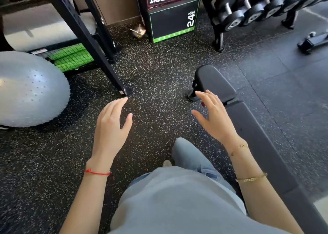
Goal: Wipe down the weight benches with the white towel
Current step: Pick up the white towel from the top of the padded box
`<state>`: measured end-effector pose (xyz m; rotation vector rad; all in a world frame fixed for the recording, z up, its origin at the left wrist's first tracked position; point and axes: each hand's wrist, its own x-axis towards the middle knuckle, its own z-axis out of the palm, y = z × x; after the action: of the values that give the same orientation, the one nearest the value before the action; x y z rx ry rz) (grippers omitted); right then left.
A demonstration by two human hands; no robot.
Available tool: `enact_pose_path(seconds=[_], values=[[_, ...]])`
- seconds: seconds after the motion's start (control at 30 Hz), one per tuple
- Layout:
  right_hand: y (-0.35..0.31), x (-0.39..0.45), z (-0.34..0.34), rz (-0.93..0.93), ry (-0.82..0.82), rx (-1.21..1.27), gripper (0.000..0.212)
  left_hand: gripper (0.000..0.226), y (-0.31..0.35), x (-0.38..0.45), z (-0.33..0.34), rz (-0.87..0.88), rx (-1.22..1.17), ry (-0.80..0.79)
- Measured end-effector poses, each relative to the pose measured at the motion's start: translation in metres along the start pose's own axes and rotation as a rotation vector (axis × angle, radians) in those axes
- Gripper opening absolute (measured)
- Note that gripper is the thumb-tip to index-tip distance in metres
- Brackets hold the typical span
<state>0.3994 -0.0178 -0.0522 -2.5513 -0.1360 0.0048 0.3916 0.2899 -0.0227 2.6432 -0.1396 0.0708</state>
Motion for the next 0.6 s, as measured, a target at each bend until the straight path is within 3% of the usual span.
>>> enact_pose_path(seconds=[0.27,0.6], values=[[0.026,0.173,0.001,-0.017,-0.001,0.018,0.057,0.046,-0.026,0.161,0.018,-0.047,0.002,0.029],[0.066,0.426,-0.052,-0.023,-0.04,0.004,0.058,0.045,-0.006,0.419,0.029,-0.034,-0.02,0.074]])
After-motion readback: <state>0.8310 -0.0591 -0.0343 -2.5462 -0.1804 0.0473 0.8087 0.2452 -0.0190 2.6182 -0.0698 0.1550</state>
